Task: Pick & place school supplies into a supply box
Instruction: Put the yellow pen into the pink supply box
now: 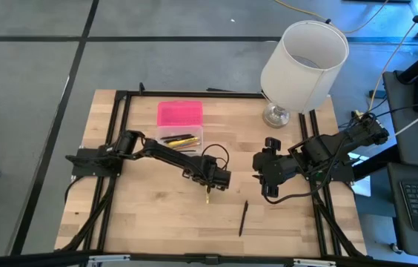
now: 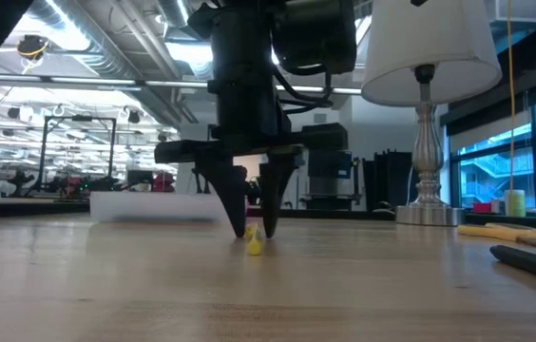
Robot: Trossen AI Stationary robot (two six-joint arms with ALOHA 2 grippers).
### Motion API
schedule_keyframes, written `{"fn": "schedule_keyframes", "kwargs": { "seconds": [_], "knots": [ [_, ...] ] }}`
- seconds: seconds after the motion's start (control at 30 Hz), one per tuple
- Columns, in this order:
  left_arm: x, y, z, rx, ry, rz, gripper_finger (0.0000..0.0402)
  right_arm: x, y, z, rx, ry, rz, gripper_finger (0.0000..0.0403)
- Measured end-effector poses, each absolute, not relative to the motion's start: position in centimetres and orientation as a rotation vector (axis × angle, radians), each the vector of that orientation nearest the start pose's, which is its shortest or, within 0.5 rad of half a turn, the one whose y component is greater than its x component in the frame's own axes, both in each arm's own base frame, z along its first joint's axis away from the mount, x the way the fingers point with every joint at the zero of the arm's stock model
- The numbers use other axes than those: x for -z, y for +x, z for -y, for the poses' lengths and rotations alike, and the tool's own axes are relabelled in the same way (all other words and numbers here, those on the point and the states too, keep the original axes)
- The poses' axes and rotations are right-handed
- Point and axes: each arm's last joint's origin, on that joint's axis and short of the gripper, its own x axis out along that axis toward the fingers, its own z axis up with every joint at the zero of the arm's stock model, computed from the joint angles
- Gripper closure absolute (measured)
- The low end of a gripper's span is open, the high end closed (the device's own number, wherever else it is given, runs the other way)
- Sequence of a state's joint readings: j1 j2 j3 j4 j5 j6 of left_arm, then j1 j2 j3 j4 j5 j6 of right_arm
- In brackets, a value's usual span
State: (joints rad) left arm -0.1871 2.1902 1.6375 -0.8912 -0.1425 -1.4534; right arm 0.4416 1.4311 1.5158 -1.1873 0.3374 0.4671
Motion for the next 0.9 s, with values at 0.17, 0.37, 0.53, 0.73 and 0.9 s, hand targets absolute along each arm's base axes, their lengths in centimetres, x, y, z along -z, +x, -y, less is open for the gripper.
{"fn": "schedule_keyframes", "kwargs": {
  "seconds": [0.17,0.37,0.53,0.73,0.9],
  "knots": [
    [-14.5,41.9,7.5,-0.934,-0.908,-1.156,0.0305,-36.1,24.4,-10.5,0.144,0.007,-1.006,0.0174],
    [-14.5,41.9,7.5,-0.904,-0.841,-1.154,0.0342,-36.1,24.4,-10.5,0.144,0.007,-1.006,0.0174],
    [-14.5,41.9,7.5,-0.881,-0.814,-1.167,0.0357,-36.1,24.4,-10.5,0.144,0.007,-1.007,0.0174],
    [-14.8,42.0,7.5,-0.821,-0.809,-1.216,0.0357,-36.1,24.4,-10.5,0.143,0.007,-1.007,0.0174],
    [-16.4,43.0,8.1,-0.673,-0.768,-1.237,0.0359,-36.1,24.4,-10.5,0.143,0.005,-1.007,0.0174]
  ]
}}
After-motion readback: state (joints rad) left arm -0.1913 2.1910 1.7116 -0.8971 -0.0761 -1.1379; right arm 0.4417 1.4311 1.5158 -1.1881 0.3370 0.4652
